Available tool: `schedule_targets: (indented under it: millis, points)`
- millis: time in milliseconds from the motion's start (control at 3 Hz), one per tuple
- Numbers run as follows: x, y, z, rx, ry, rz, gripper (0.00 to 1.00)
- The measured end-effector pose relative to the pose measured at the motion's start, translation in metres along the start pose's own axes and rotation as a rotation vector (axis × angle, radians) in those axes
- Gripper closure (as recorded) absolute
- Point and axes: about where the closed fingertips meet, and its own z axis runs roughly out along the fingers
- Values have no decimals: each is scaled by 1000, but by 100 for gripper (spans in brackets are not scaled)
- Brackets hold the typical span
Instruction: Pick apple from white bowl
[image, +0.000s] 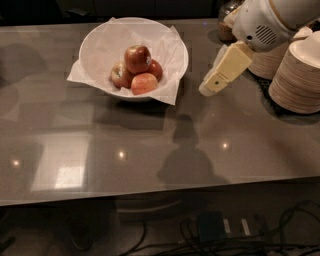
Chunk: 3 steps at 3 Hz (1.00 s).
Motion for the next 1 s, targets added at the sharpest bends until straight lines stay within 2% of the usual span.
schedule_targets:
  millis: [333,1000]
  points:
    - [-28,-22,30,-7,-103,49,0]
    - [-82,-46,98,-87,-228,55,0]
